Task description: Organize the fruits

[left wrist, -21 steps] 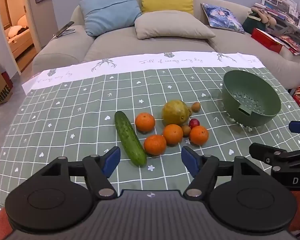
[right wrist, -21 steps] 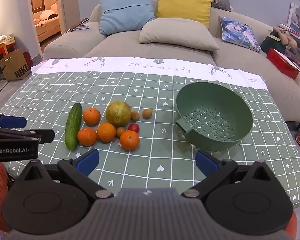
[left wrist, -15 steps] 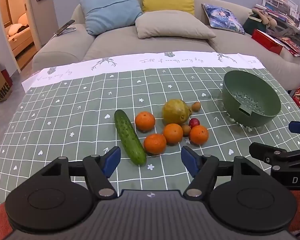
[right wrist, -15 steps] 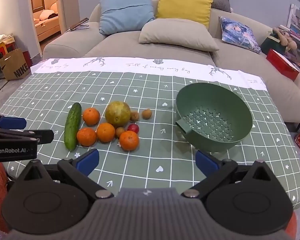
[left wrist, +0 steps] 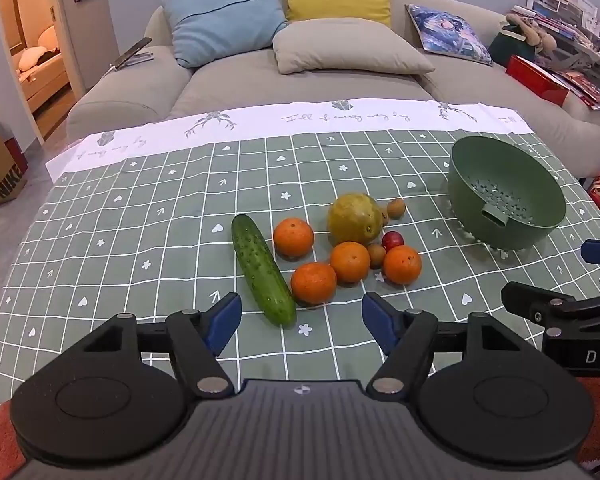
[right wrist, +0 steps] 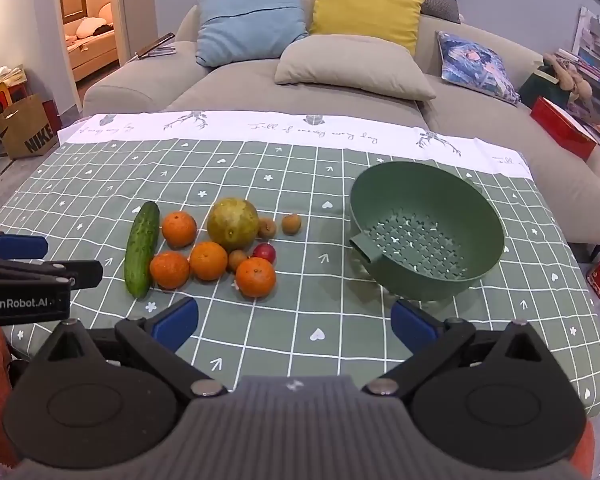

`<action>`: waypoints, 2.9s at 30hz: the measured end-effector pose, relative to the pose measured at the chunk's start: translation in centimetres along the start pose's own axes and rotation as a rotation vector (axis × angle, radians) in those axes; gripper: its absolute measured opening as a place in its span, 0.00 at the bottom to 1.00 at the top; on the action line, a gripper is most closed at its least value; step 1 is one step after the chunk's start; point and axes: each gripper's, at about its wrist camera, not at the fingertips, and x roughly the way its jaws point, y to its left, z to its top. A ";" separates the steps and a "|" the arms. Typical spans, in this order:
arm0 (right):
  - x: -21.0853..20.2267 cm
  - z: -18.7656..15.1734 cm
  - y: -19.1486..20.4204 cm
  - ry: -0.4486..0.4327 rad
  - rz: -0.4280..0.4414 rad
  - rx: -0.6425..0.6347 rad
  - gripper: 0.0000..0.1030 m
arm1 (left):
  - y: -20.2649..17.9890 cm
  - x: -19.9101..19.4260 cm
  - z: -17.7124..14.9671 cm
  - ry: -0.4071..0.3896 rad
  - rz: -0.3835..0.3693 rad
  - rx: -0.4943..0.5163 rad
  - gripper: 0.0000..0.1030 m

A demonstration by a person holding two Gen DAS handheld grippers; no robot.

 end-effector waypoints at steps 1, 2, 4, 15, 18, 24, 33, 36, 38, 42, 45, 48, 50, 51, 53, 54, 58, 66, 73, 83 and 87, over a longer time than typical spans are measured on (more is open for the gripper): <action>-0.1 0.0 0.1 -0.004 -0.003 -0.004 0.95 | 0.0 0.0 0.0 -0.001 -0.001 -0.001 0.79; -0.2 -0.1 0.2 -0.008 -0.005 -0.006 0.95 | 0.0 -0.1 0.0 -0.001 -0.001 -0.002 0.79; -0.3 -0.1 0.2 -0.011 -0.007 -0.010 0.95 | 0.1 -0.1 0.0 0.000 -0.002 -0.001 0.79; -0.3 0.0 0.4 -0.010 -0.014 -0.020 0.95 | 0.0 0.0 0.0 0.002 0.001 -0.001 0.79; -0.3 0.0 0.4 -0.009 -0.017 -0.022 0.95 | 0.0 0.2 -0.1 0.006 0.002 -0.002 0.79; -0.3 0.0 0.4 -0.008 -0.021 -0.027 0.95 | 0.1 0.2 -0.2 0.007 0.002 0.000 0.79; -0.2 0.0 0.5 -0.007 -0.027 -0.033 0.95 | 0.0 0.2 -0.2 0.012 0.003 0.000 0.79; -0.2 0.0 0.5 -0.007 -0.027 -0.033 0.96 | -0.1 0.2 -0.2 0.011 0.003 0.001 0.79; -0.2 0.0 0.5 -0.007 -0.027 -0.033 0.96 | -0.1 0.2 -0.2 0.012 0.003 0.002 0.79; -0.3 0.0 0.5 -0.008 -0.028 -0.033 0.95 | -0.1 0.2 -0.2 0.012 0.004 0.000 0.79; -0.2 0.0 0.5 -0.007 -0.027 -0.033 0.96 | -0.1 0.2 -0.2 0.011 0.003 0.000 0.79; -0.3 0.0 0.5 -0.008 -0.028 -0.033 0.95 | -0.1 0.2 -0.2 0.012 0.003 0.001 0.79; -0.3 0.0 0.5 -0.008 -0.028 -0.033 0.95 | -0.1 0.2 -0.2 0.012 0.003 0.001 0.79; -0.3 0.0 0.5 -0.007 -0.028 -0.033 0.95 | -0.1 0.2 -0.2 0.012 0.003 0.001 0.79; -0.2 0.0 0.5 -0.006 -0.029 -0.032 0.96 | -0.1 0.2 -0.2 0.011 0.003 0.001 0.79; -0.2 0.0 0.5 -0.005 -0.029 -0.032 0.95 | -0.1 0.2 -0.2 0.011 0.003 0.001 0.79; -0.2 0.0 0.5 -0.006 -0.029 -0.033 0.95 | -0.1 0.2 -0.2 0.012 0.003 0.001 0.79; 0.0 -0.3 0.2 -0.003 -0.024 -0.020 0.96 | -0.1 0.2 -0.2 0.013 0.002 0.001 0.79; 0.2 -0.3 0.2 -0.016 0.000 -0.022 0.95 | 0.0 0.4 -0.1 0.022 -0.005 -0.004 0.79; 2.4 0.8 1.1 -0.079 0.113 -0.105 0.95 | 1.7 2.9 1.0 0.068 -0.076 -0.053 0.68; 3.9 1.6 1.7 -0.095 0.140 -0.148 0.84 | 2.8 4.5 1.7 0.101 -0.112 -0.104 0.63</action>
